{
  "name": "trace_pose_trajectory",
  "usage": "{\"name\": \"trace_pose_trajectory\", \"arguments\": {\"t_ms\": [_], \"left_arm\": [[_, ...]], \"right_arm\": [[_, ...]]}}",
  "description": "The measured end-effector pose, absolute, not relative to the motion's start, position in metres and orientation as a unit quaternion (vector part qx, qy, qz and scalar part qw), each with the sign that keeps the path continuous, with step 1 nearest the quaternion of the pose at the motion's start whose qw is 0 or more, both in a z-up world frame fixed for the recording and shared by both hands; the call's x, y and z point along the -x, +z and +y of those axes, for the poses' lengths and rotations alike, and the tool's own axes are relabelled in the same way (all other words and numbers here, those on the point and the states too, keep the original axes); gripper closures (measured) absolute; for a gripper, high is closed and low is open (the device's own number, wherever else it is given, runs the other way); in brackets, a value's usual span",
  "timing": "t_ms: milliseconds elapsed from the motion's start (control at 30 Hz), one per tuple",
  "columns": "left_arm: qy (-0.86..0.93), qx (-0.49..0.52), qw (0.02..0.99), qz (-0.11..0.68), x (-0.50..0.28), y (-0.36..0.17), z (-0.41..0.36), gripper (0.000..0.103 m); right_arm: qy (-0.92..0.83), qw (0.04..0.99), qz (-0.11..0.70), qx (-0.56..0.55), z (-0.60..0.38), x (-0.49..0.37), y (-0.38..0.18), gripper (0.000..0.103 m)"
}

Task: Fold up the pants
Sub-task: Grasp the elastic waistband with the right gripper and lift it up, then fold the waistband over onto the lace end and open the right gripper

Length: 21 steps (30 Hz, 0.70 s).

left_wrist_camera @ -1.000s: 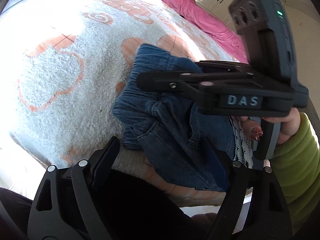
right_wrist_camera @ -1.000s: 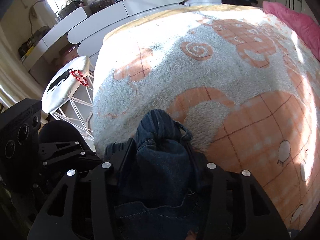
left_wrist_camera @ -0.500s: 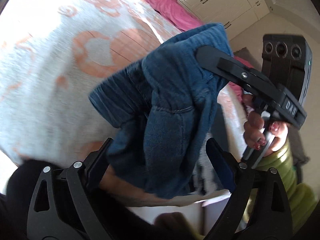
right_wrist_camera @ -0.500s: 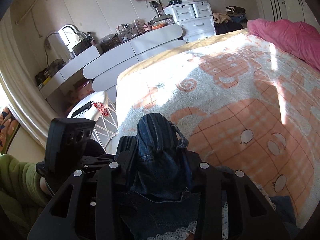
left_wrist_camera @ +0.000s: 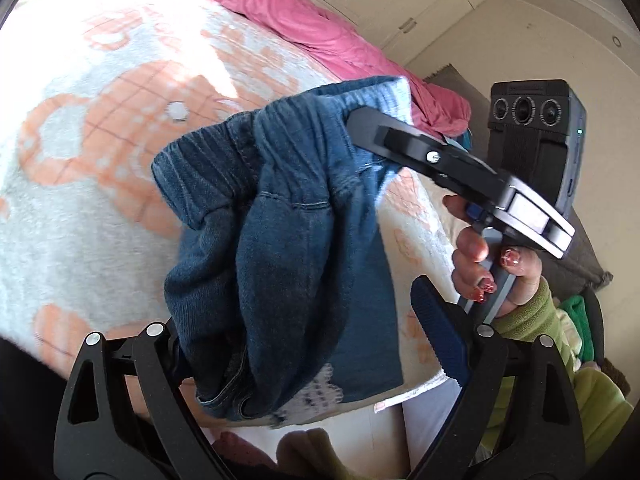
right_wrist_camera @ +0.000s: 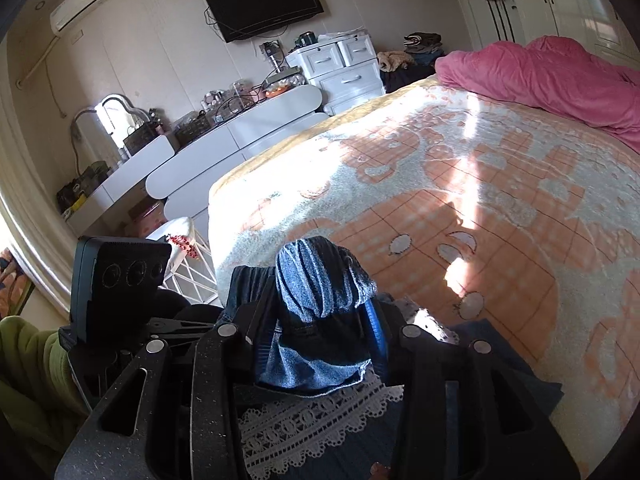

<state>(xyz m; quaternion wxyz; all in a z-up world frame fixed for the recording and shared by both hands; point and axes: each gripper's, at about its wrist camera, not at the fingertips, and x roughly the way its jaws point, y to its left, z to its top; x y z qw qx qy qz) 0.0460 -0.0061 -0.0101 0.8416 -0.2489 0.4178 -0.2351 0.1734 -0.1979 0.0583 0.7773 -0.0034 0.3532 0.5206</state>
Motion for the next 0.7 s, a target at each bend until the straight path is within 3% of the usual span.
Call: {"name": "trace_pose_trajectory", "arguments": {"t_ms": [267, 400, 600, 700], "left_arm": [[-0.282, 0.206, 0.83, 0.434, -0.056, -0.01, -0.038, 0.018], [-0.297, 0.184, 0.822, 0.449, -0.059, -0.021, -0.052, 0.017], [-0.299, 0.153, 0.827, 0.452, -0.057, -0.025, -0.061, 0.017], [-0.294, 0.145, 0.83, 0.451, -0.043, -0.022, -0.063, 0.017]], "right_arm": [[0.433, 0.816, 0.376, -0.071, -0.267, -0.177, 0.042, 0.031], [0.411, 0.818, 0.398, -0.066, -0.276, -0.161, 0.027, 0.031], [0.313, 0.835, 0.451, 0.04, -0.271, -0.152, -0.017, 0.032], [0.313, 0.831, 0.459, 0.017, -0.281, -0.15, -0.031, 0.032]]}}
